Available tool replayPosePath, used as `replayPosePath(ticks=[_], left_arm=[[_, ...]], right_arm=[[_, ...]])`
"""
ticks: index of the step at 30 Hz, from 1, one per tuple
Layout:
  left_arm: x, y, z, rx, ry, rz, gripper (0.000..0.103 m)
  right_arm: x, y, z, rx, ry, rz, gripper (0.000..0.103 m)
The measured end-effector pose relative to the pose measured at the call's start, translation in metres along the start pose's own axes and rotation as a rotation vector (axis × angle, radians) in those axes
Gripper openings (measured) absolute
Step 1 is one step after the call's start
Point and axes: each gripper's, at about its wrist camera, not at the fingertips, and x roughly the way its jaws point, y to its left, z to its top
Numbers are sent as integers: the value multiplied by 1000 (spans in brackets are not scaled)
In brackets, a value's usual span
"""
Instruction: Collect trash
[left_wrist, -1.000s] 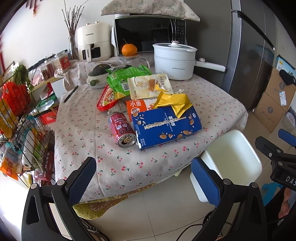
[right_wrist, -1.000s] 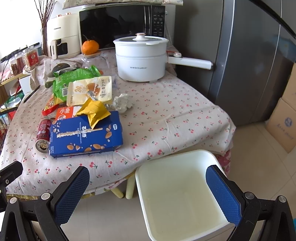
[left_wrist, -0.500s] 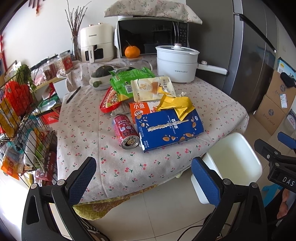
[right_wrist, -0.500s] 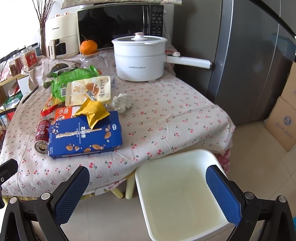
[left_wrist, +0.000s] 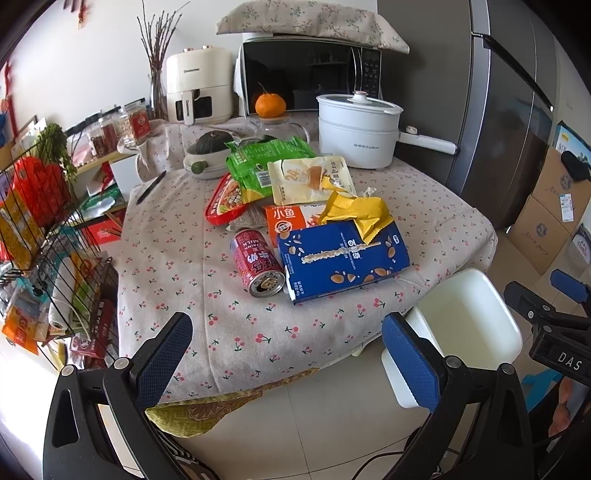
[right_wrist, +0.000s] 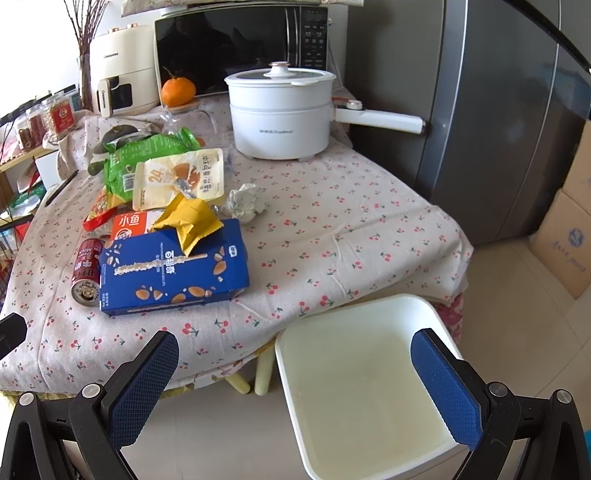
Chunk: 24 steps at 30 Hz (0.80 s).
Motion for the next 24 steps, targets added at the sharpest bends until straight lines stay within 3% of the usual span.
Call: replayPosePath(ticks=[24], left_arm=[[-4, 7, 1, -20, -12, 4, 103]], right_arm=[[3, 0, 2, 16, 15, 0, 103]])
